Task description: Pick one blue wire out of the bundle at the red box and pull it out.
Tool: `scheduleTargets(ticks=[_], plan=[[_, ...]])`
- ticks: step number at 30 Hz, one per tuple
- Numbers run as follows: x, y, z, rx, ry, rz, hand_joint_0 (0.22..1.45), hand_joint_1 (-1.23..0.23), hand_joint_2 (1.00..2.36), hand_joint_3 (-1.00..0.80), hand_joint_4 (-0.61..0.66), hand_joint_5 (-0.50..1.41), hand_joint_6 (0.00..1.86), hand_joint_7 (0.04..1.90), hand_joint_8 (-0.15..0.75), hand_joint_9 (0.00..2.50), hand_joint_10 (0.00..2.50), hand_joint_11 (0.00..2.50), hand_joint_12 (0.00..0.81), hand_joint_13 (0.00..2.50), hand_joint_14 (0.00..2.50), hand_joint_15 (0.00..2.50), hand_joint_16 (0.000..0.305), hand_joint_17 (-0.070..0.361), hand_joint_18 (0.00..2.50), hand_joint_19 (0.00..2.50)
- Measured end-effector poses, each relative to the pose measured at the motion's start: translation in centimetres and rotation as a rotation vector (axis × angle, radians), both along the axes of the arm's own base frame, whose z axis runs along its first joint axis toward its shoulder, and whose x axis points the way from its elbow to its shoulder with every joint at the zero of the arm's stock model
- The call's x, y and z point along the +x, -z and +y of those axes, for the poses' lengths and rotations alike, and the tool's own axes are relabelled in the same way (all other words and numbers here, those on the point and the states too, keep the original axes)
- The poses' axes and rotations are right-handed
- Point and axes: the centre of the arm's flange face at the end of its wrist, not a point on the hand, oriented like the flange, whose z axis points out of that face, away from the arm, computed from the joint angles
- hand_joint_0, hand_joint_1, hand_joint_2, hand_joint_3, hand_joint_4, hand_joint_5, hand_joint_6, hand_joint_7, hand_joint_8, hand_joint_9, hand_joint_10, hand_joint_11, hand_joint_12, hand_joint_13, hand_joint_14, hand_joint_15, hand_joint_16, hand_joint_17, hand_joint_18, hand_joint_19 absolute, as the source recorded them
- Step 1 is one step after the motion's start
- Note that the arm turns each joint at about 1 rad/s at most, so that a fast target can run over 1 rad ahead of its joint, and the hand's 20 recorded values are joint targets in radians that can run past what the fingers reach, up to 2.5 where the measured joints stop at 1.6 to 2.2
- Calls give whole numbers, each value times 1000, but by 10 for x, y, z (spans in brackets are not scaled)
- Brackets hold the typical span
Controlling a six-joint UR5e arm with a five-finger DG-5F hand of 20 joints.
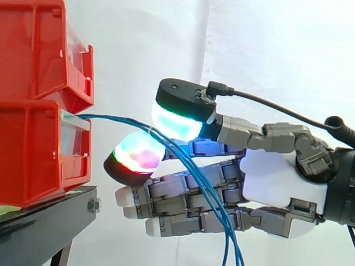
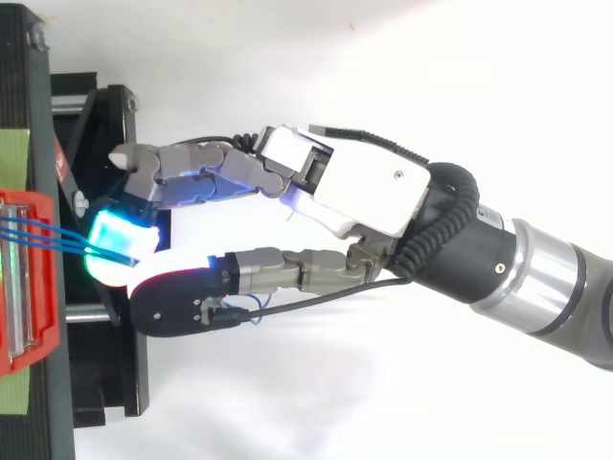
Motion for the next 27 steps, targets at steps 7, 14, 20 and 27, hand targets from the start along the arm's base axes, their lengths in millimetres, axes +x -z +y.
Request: scheduleTargets(ticks=[7,14,20,27], plan=[[1,-1,0,1,0,-4,636,-646,1017,-249,318,-61,501,1279,254,806,14,275,356,349,8,176,58,129,203,367],[1,-1,0,1,0,-3,624,-649,1020,-181,324,-67,568,1220,257,836,14,344,359,357,8,185,58,130,227,366],[1,-1,0,0,-1,-3,619,-652,1022,-148,322,-73,601,1170,256,857,15,385,361,356,9,195,57,129,235,375],[1,-2,0,-3,-14,-2,615,-651,1022,-129,331,-78,629,1120,254,858,16,403,362,351,9,199,57,129,225,376]])
